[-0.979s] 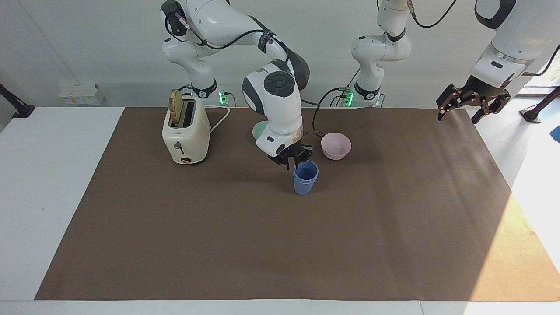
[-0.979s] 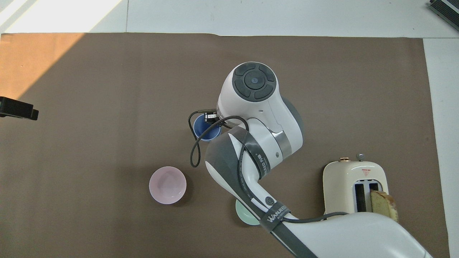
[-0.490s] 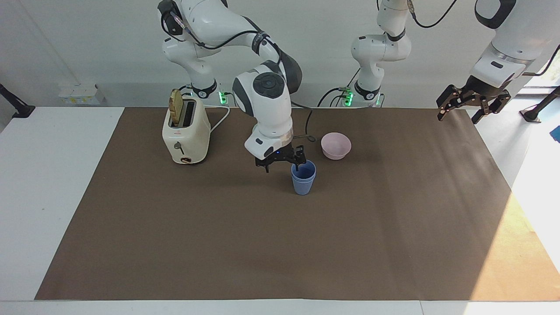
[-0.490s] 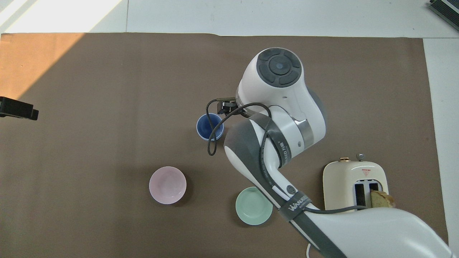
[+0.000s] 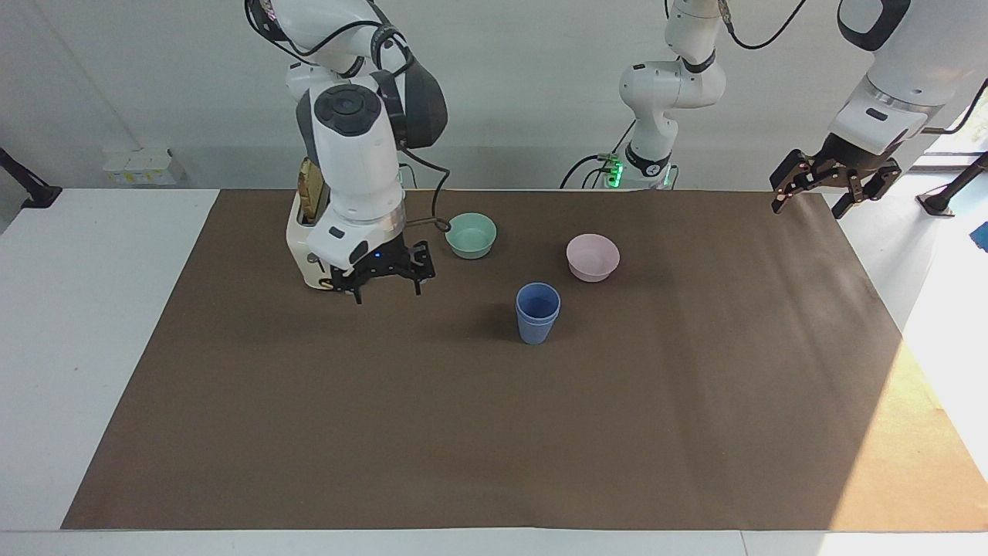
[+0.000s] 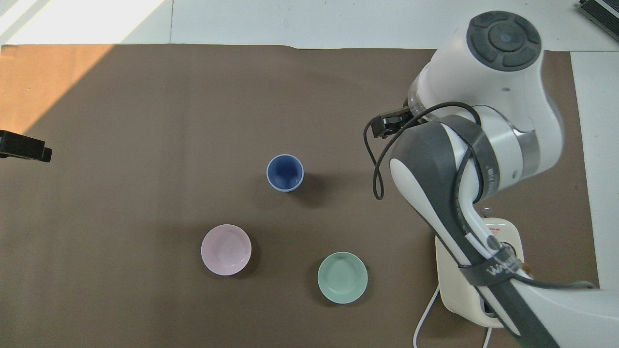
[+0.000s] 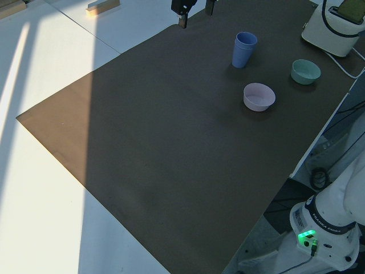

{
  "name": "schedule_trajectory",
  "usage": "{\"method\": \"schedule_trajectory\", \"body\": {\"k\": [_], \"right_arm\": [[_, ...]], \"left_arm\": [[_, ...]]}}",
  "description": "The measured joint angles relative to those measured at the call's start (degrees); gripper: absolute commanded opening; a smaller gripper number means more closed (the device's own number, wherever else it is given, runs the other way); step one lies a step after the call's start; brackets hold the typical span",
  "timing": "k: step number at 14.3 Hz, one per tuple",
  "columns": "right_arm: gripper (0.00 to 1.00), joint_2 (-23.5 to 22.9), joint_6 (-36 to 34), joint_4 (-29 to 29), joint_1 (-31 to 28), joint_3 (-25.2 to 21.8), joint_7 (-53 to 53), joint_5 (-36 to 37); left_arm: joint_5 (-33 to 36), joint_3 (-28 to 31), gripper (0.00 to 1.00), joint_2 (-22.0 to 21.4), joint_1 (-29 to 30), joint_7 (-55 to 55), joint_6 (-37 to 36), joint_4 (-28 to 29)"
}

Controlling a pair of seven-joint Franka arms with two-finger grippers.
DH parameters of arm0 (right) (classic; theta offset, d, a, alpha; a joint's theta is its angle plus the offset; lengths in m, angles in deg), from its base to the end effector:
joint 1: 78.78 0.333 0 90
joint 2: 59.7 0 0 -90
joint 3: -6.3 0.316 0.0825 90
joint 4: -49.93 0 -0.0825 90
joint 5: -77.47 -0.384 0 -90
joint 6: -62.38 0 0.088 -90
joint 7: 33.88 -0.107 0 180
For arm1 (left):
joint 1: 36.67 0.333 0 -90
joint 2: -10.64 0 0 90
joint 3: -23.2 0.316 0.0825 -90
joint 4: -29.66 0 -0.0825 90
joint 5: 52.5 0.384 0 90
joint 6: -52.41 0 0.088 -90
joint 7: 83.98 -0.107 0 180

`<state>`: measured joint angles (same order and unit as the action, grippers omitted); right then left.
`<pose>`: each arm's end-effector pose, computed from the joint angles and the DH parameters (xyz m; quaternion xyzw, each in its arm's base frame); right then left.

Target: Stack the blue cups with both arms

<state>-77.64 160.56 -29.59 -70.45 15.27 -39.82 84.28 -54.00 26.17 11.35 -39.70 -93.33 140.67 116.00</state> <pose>0.6338 0.1704 0.5365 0.9940 0.1029 0.0150 0.0325 0.5559 -0.0037 0.6450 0.9964 -0.0826 0.0116 0.0119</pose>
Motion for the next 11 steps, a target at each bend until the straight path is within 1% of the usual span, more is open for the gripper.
{"method": "schedule_trajectory", "body": {"k": [5,7,9,11], "right_arm": [[1.0,5.77,-6.56,0.11,-5.63,0.04,1.75,-0.45],[1.0,7.18,-9.04,-0.06,-8.51,0.03,1.75,-3.62],[1.0,7.7,-9.42,-0.59,-10.24,0.04,1.85,-5.53],[1.0,7.98,-8.0,-2.09,-10.26,0.24,1.85,-5.77]], "left_arm": [[0.0,0.0,1.0,0.0,0.0,0.0,0.0,0.0],[0.0,0.0,1.0,0.0,0.0,0.0,0.0,0.0],[0.0,0.0,1.0,0.0,0.0,0.0,0.0,0.0],[0.0,0.0,1.0,0.0,0.0,0.0,-0.01,0.0]]}}
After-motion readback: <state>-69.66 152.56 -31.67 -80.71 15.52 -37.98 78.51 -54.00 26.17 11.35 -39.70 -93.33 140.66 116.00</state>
